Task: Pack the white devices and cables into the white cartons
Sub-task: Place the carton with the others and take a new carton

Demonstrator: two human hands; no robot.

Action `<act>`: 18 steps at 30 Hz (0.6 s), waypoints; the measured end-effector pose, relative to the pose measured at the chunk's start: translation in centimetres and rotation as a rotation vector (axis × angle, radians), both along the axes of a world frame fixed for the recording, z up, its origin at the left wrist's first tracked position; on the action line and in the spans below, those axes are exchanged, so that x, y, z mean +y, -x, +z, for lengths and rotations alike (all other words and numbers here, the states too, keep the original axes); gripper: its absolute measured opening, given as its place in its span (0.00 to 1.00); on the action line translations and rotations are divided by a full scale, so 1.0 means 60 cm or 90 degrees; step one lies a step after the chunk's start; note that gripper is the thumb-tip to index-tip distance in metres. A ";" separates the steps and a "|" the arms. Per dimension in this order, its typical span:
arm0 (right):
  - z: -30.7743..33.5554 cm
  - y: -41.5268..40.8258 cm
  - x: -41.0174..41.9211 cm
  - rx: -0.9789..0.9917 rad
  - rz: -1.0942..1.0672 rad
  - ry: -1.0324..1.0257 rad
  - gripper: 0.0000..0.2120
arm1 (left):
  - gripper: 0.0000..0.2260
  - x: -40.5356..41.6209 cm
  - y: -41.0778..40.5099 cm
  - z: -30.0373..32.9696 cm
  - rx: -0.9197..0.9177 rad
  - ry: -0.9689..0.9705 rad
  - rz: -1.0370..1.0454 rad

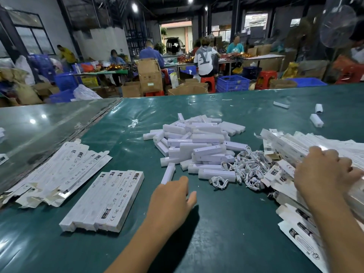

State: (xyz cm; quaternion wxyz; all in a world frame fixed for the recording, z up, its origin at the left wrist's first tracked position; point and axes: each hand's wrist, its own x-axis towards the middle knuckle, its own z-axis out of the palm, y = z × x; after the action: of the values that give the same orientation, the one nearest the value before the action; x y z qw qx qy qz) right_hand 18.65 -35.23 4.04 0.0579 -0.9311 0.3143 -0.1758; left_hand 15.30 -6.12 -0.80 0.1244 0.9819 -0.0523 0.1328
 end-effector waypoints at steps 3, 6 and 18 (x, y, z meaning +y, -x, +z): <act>0.000 -0.001 -0.009 -0.059 0.014 -0.014 0.18 | 0.13 -0.001 0.000 -0.001 0.004 0.040 -0.022; -0.002 0.000 -0.017 -0.097 0.037 -0.029 0.14 | 0.13 0.000 0.000 0.003 -0.001 0.054 -0.027; 0.007 0.014 0.051 -0.484 0.438 -0.129 0.08 | 0.09 -0.009 0.008 0.015 -0.006 0.272 -0.153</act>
State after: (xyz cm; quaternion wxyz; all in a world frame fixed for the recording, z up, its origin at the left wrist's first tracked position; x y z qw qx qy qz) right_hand 17.82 -32.19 4.45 0.3119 -0.8408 -0.0377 -0.4409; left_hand 14.81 -6.63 0.07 0.3440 0.9195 -0.1397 0.1293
